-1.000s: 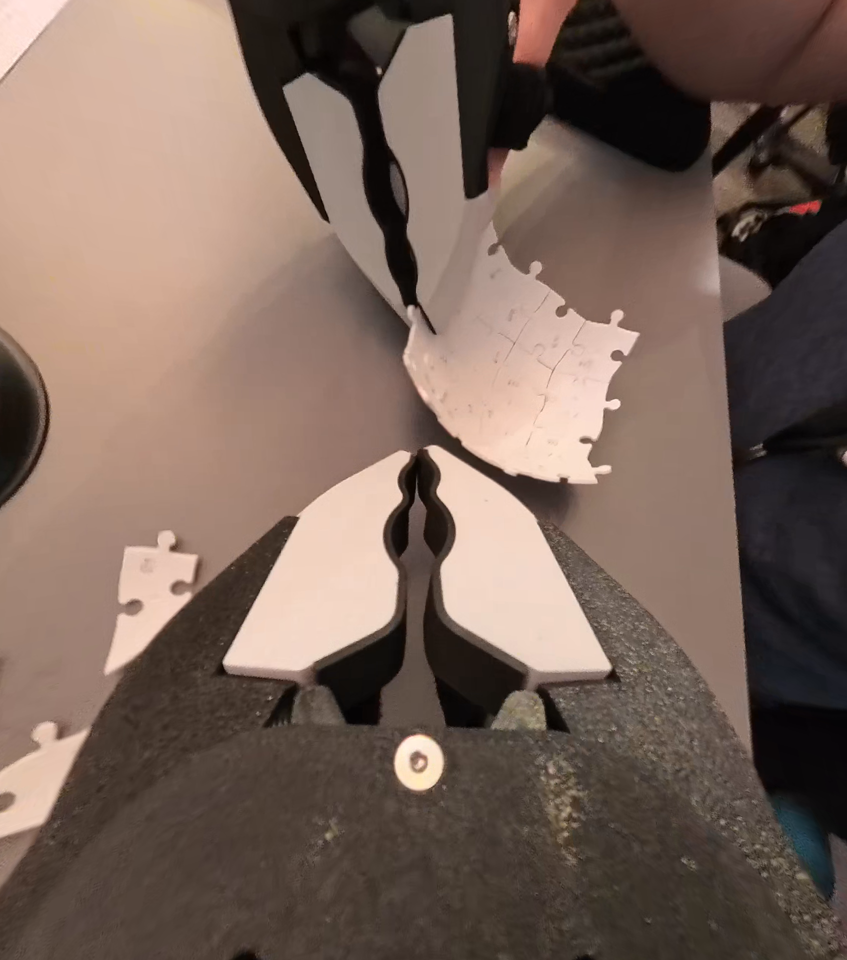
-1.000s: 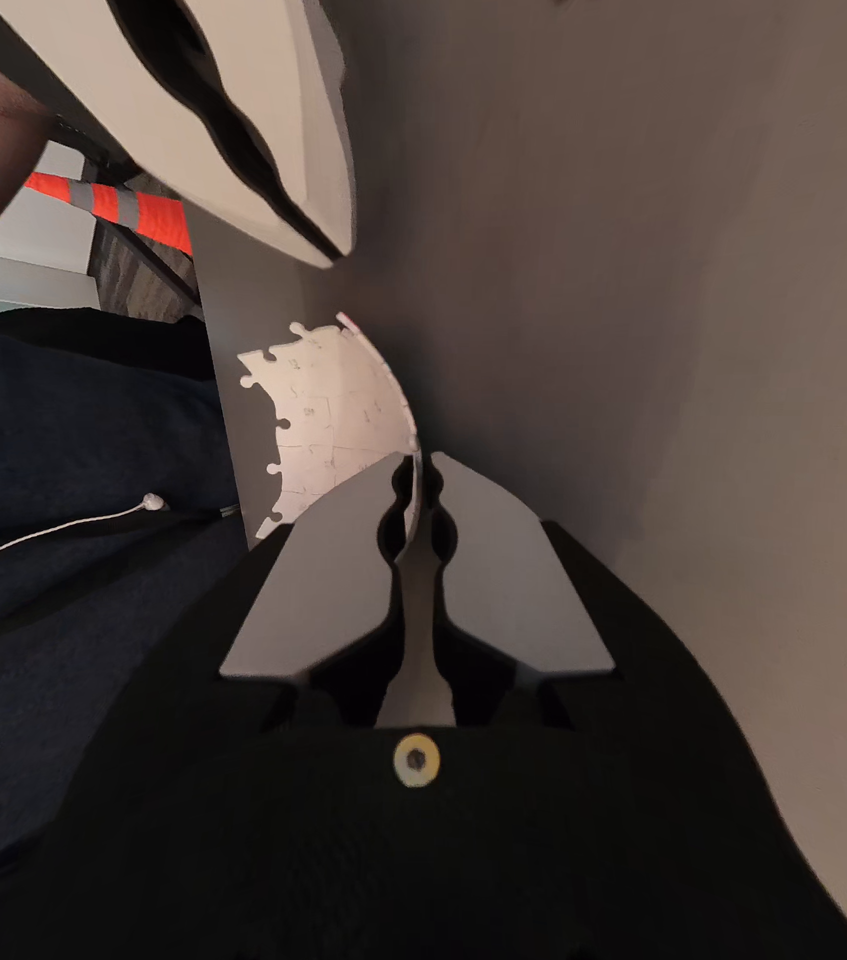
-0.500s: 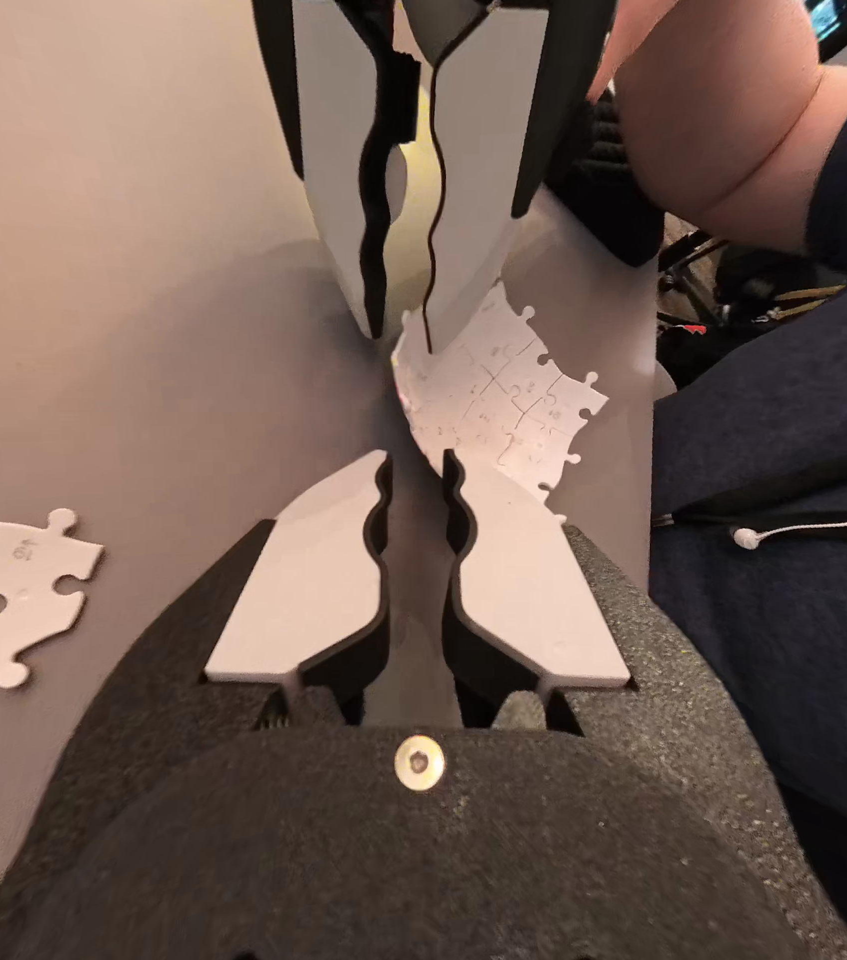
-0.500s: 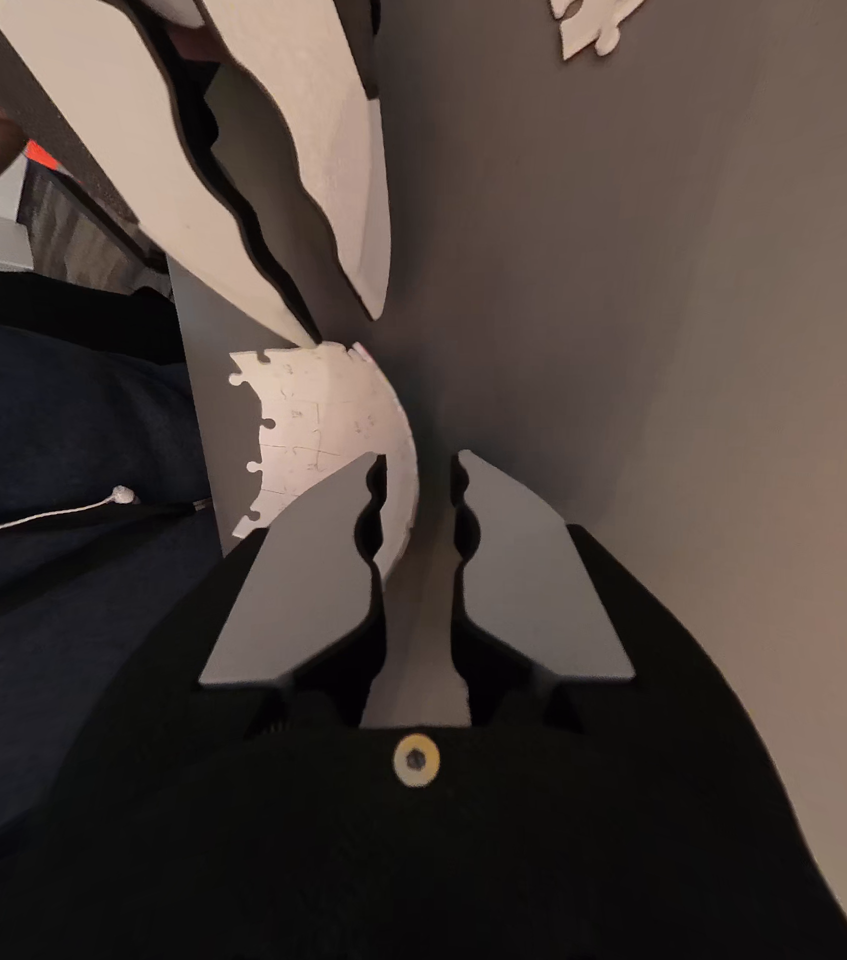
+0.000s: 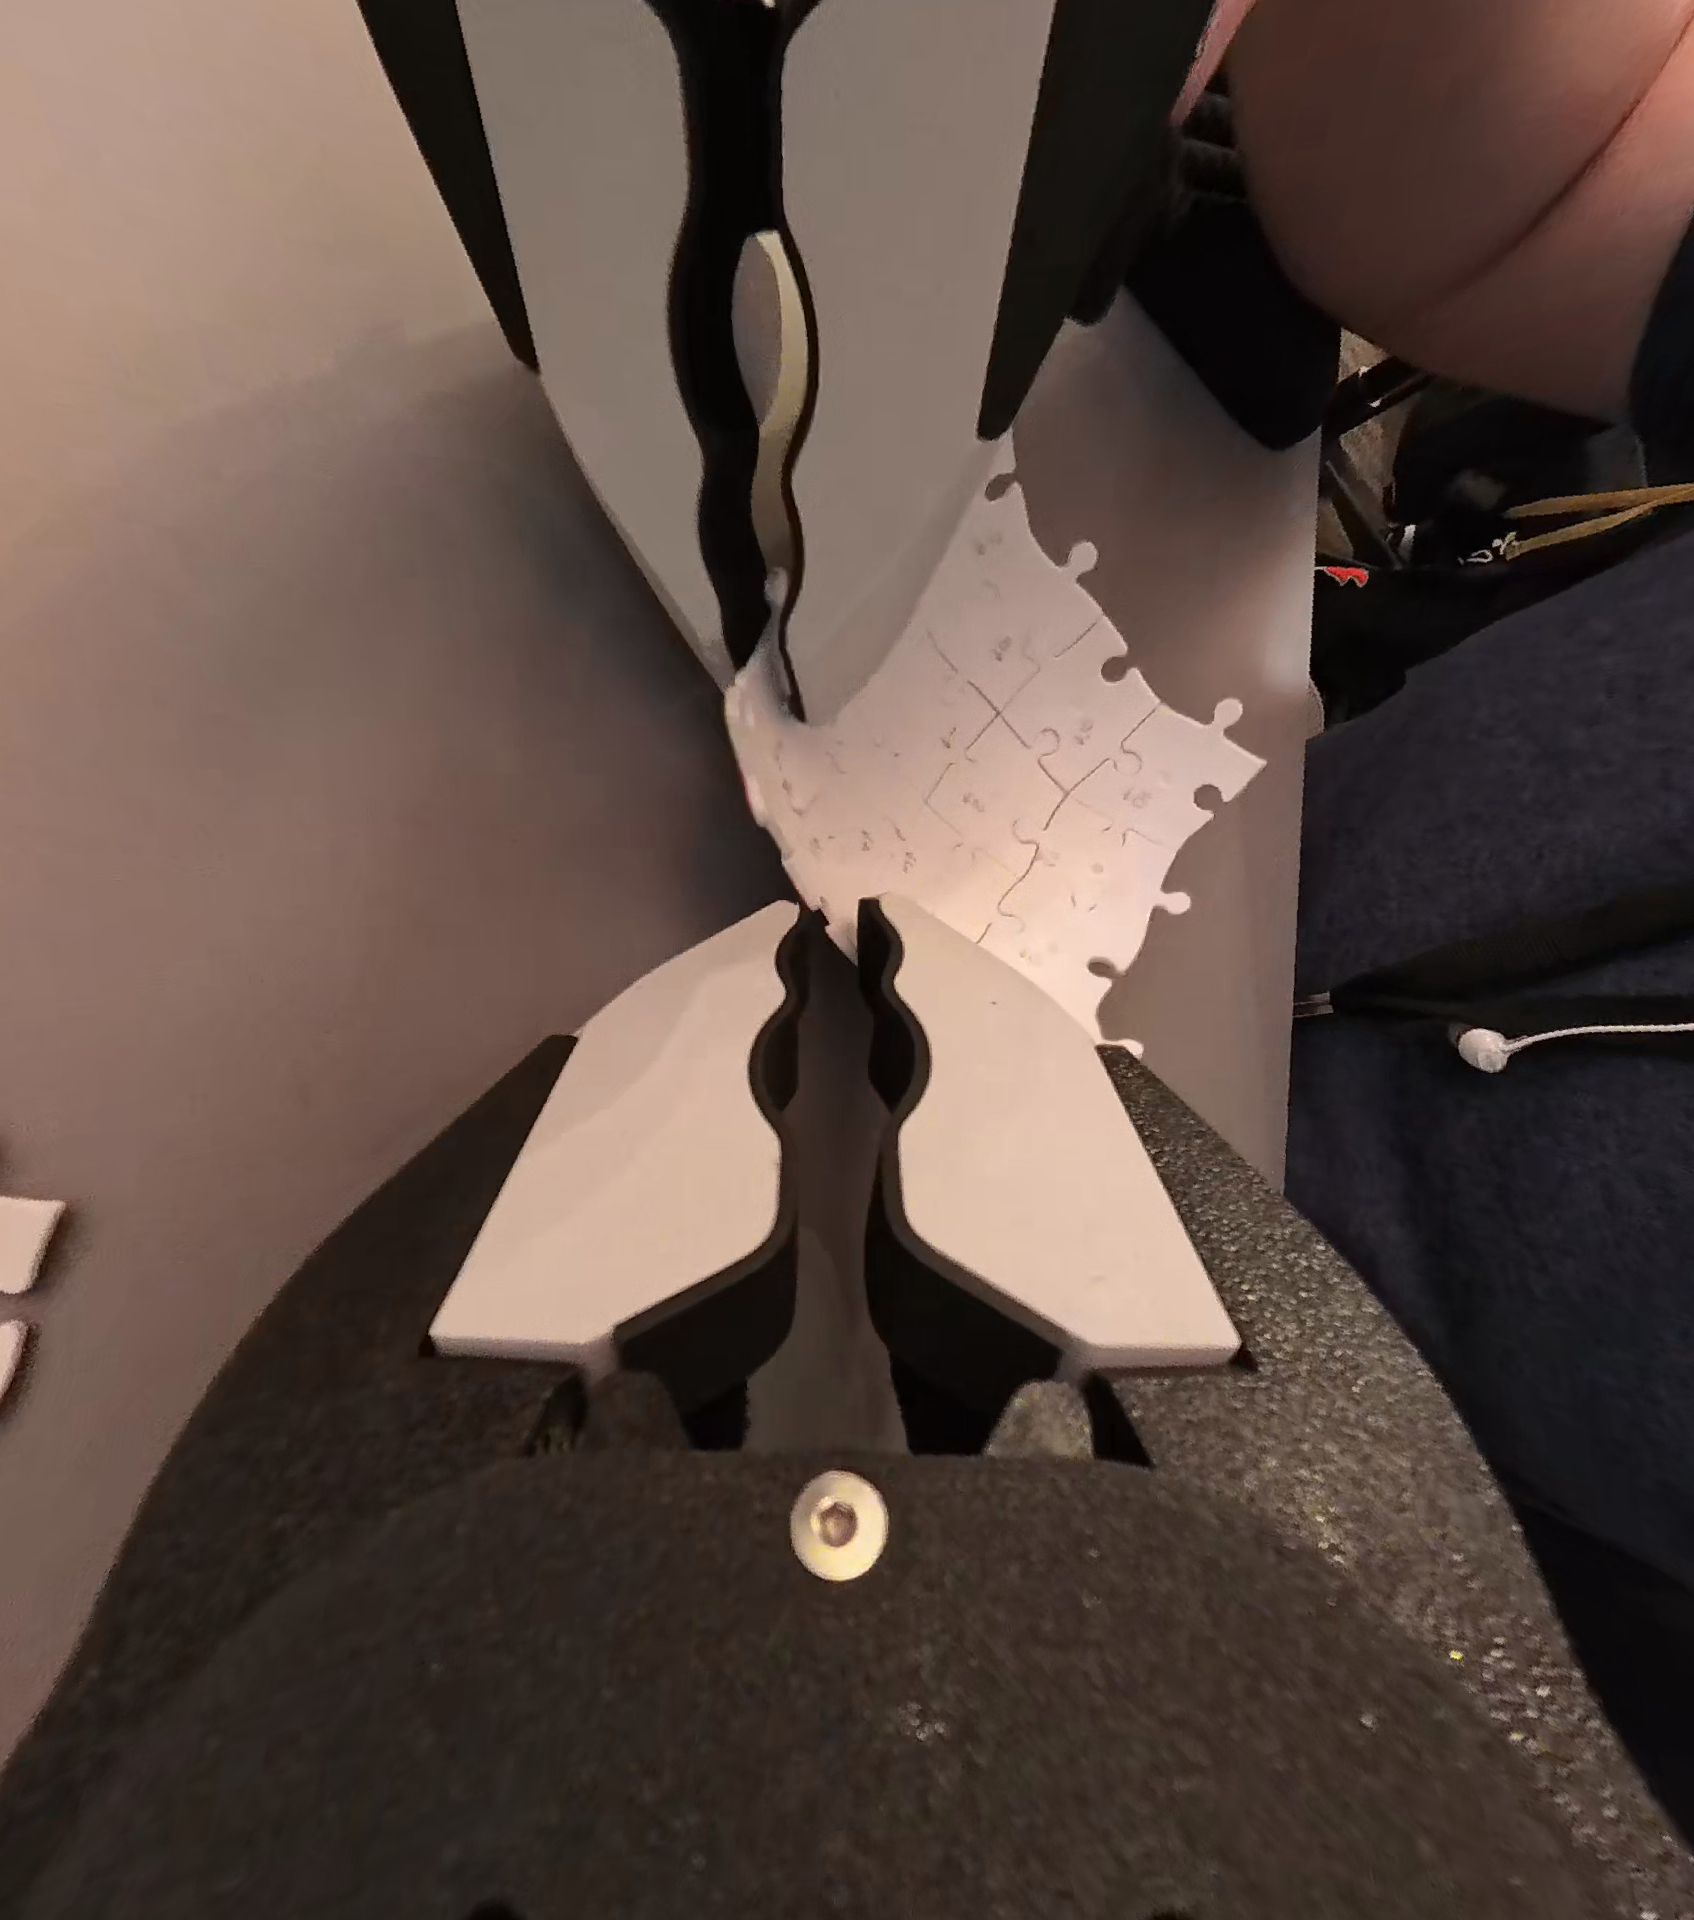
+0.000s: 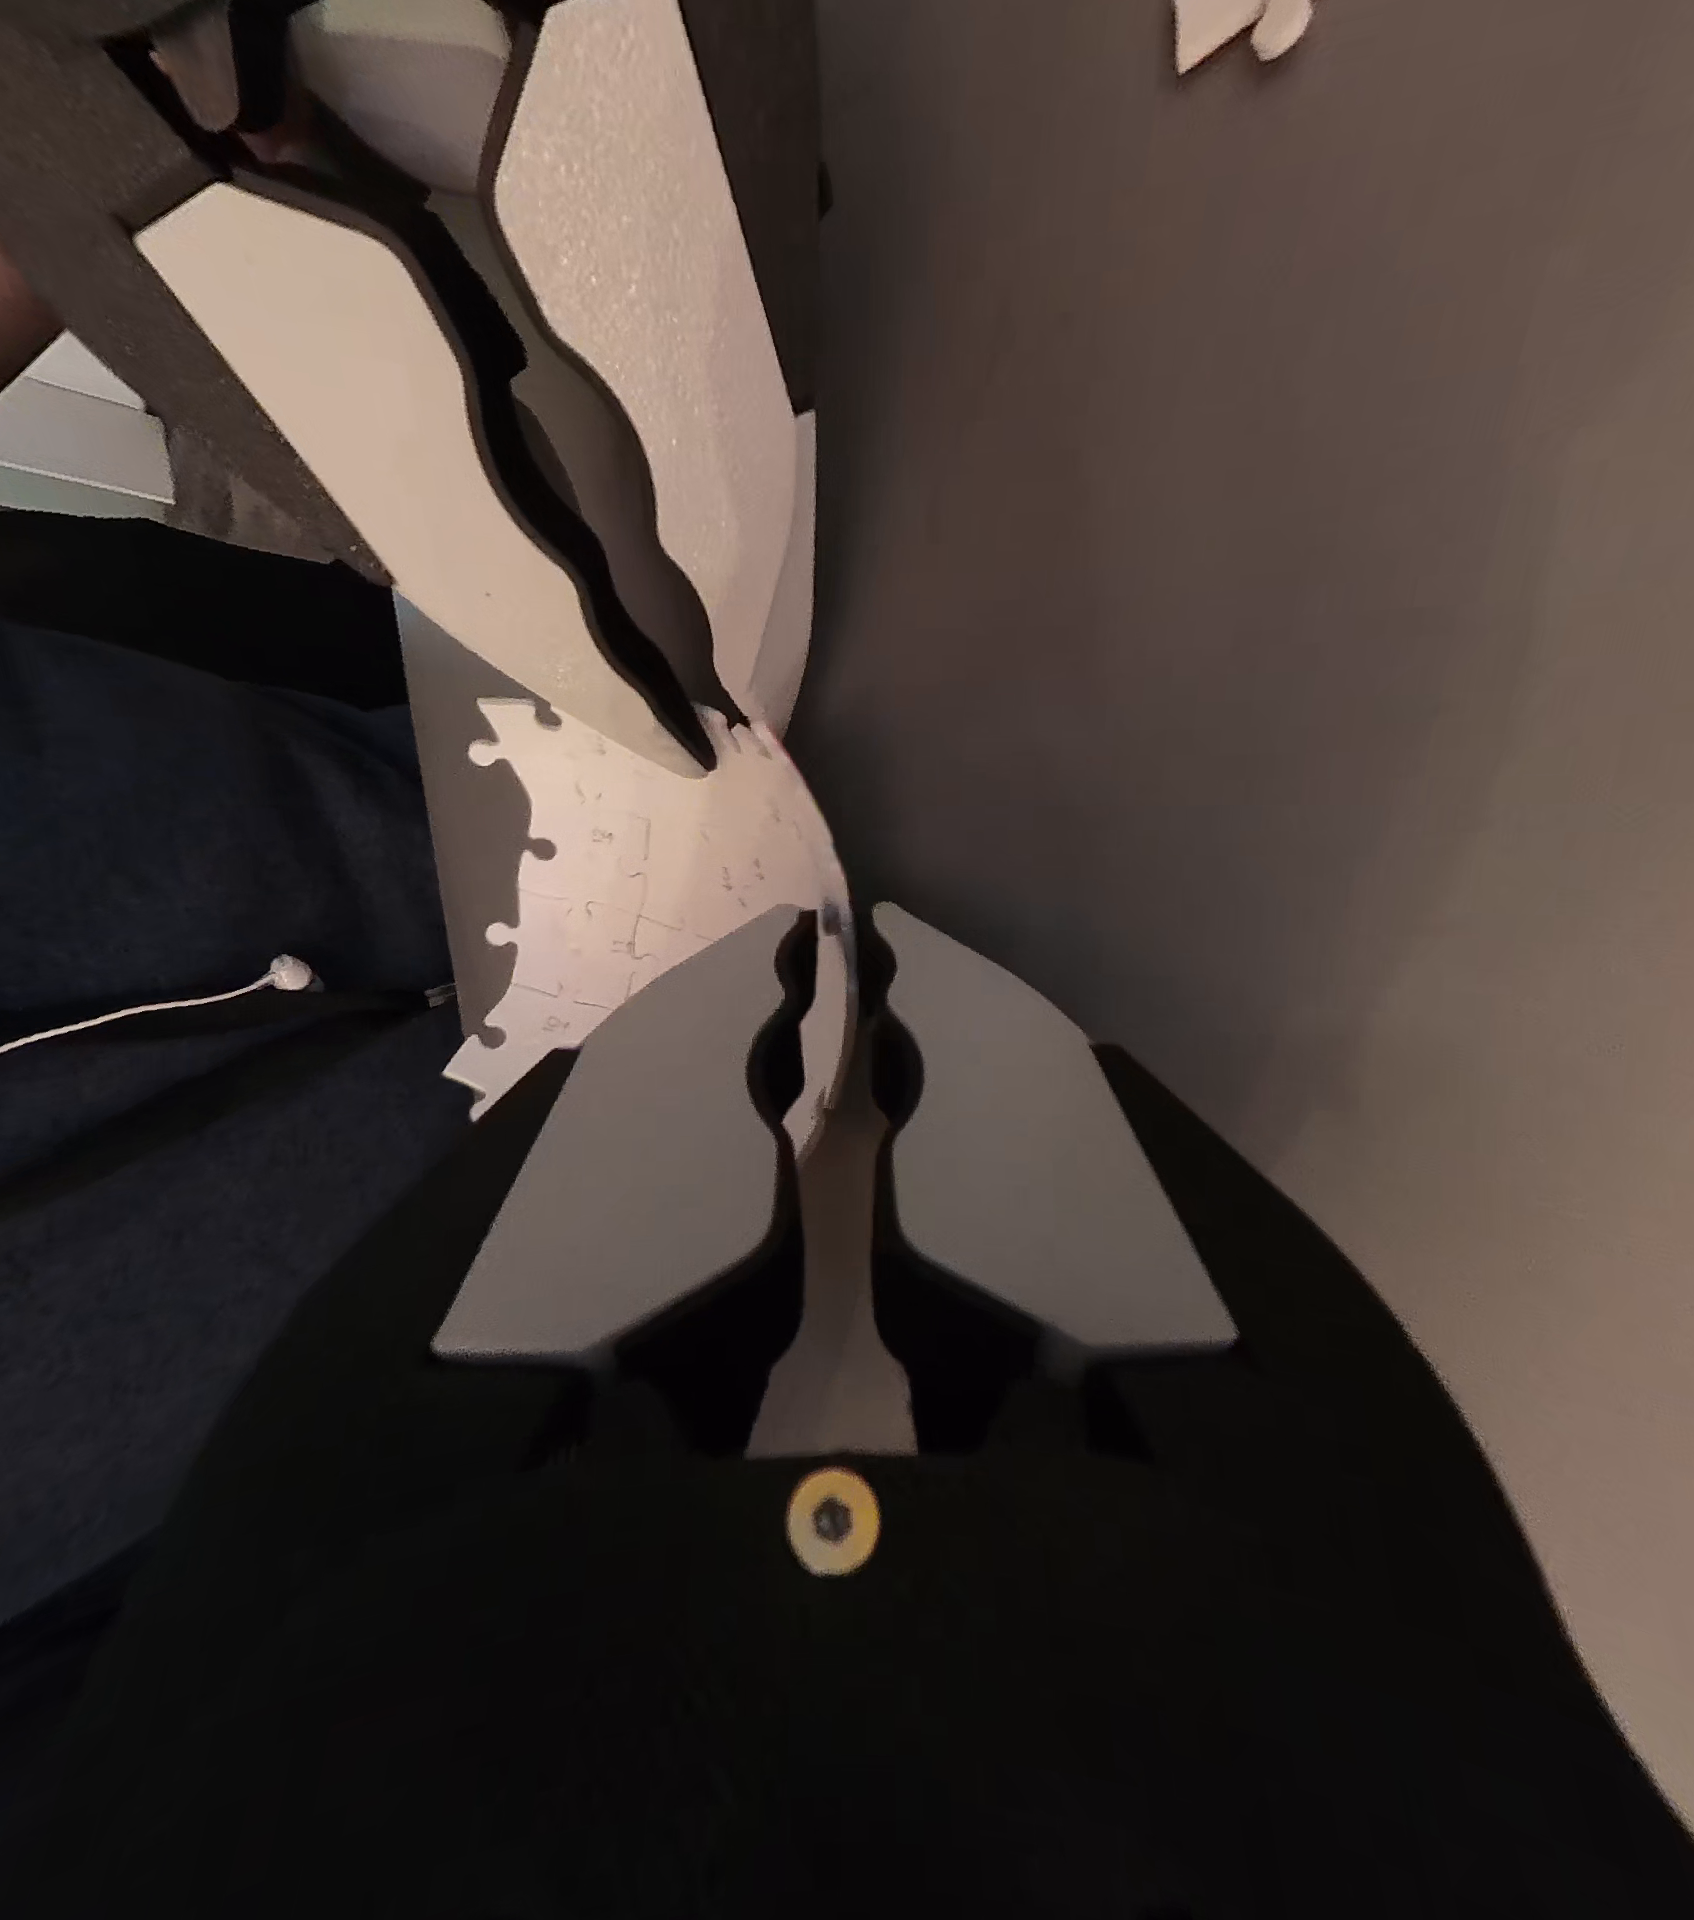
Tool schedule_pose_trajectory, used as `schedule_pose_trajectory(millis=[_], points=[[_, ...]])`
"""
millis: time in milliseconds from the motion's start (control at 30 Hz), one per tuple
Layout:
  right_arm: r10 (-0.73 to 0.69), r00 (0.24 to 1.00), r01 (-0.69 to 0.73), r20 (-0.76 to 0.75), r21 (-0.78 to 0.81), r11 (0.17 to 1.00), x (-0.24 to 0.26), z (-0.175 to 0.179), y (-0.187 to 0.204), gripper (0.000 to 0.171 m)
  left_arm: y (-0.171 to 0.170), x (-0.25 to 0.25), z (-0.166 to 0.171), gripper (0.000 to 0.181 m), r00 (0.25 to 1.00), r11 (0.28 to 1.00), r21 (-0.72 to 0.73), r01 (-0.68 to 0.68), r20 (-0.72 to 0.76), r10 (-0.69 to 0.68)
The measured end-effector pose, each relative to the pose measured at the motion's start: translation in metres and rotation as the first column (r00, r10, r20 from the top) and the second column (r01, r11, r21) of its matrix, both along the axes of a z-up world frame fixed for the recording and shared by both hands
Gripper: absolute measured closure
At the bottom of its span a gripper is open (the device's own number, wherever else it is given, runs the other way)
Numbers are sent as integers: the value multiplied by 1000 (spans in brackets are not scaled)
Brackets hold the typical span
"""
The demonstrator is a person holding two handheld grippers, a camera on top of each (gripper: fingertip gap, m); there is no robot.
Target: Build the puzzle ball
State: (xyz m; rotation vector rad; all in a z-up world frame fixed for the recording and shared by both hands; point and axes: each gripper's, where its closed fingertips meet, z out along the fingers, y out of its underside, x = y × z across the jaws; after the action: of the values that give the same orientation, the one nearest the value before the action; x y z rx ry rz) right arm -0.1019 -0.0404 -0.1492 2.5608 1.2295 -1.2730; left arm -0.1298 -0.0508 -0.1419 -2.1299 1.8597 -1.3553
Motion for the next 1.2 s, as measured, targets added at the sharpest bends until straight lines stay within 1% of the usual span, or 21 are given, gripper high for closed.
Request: schedule_pose_trajectory(millis=[233,400,667,833,933,967,1033,1067,1100,1200], points=[[-7,1000,7,1,-7,1000,2,-1,-1,164,0,2,1,174,1000,1000,-4,4,5,-4],[-14,999,13,-30,-40,999,2,4,-3,167,1,3,1,174,1000,1000,1,3,14,-3],[-2,1000,2,-21,-31,1000,3,1,-6,167,-1,4,0,175,1000,1000,-18,8,27,-8],[14,1000,-14,-7,13,1000,3,2,-6,167,-2,3,1,175,999,1000,-23,10,34,-9],[22,1000,-22,-12,-17,1000,4,2,-8,167,-3,4,2,175,999,999,-39,9,41,-8],[37,999,-37,-16,3,999,4,2,-8,167,-3,4,1,175,999,999,-42,11,36,-9],[40,999,-40,-14,27,999,2,-1,-6,162,-4,6,1,175,999,999,-45,11,41,-9],[33,999,-32,-28,31,999,-1,0,-5,152,-5,7,2,176,999,998,-56,11,49,-8],[32,999,-31,-43,32,999,-3,0,-4,148,-5,8,2,177,999,998,-60,13,47,-10],[54,998,-52,-32,44,998,-5,-2,-4,154,-4,10,0,176,999,998,-52,17,43,-15]])
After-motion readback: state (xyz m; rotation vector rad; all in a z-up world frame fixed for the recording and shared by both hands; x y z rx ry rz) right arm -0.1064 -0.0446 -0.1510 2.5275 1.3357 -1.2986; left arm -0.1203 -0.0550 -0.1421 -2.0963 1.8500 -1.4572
